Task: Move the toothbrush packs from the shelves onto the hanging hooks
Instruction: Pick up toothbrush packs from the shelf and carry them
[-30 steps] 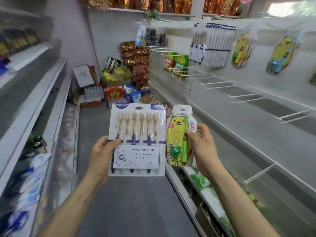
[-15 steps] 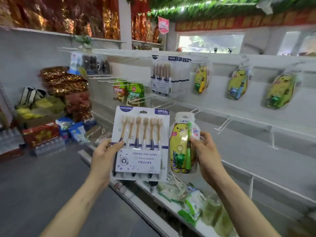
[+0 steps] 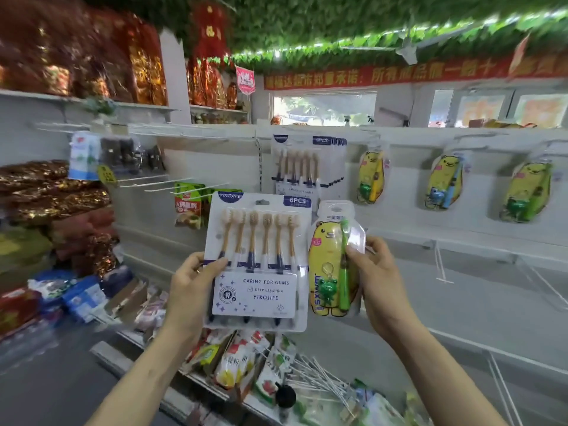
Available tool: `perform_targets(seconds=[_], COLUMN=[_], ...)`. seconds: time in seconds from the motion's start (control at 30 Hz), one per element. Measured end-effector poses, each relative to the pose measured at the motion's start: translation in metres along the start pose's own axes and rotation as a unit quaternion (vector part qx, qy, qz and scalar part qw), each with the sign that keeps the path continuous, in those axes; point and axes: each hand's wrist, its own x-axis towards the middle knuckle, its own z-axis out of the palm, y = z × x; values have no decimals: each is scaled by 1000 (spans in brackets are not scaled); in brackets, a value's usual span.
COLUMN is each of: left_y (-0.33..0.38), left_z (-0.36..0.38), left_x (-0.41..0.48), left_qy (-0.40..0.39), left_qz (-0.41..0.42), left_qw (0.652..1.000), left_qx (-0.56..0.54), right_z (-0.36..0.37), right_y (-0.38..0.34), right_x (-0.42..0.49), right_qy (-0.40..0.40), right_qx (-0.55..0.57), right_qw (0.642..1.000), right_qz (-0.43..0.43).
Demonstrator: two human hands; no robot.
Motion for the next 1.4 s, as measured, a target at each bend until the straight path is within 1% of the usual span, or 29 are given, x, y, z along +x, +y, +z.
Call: perform_targets(seconds=[0.1, 0.2, 0.3, 0.4, 0.5, 0.6, 0.73, 1.07, 1.4], left_y=[-1, 4, 1, -4, -8, -12, -12, -18, -20], left_z=[-13, -23, -20, 2, 30, 55, 79, 102, 108], left_x=[45, 93, 133, 171, 199, 221, 244, 270, 284], left_qy=[-7, -22, -46, -79, -122, -163, -197, -197, -190], left_qz=[0, 21, 14, 1, 12, -1, 9, 31, 24], left_qw=[1000, 999, 999, 997, 992, 985, 978, 977, 978], left_qx=[3, 16, 0, -26, -35, -50, -64, -73, -82], right_z=[26, 43, 50, 55, 53, 49, 47, 46, 42], right_y=[9, 18, 26, 24, 19, 18, 14, 10, 10], right_x=[36, 70, 88, 105, 119, 124, 129, 127, 132], right_qy=[3, 18, 47, 74, 121, 171, 202, 227, 231], right_qx=[-11, -22, -29, -31, -34, -46, -58, -85, -84], right_qw=[1000, 999, 998, 997, 991, 983, 975, 966, 965], right_qz=[-8, -16, -14, -16, -38, -53, -74, -92, -94])
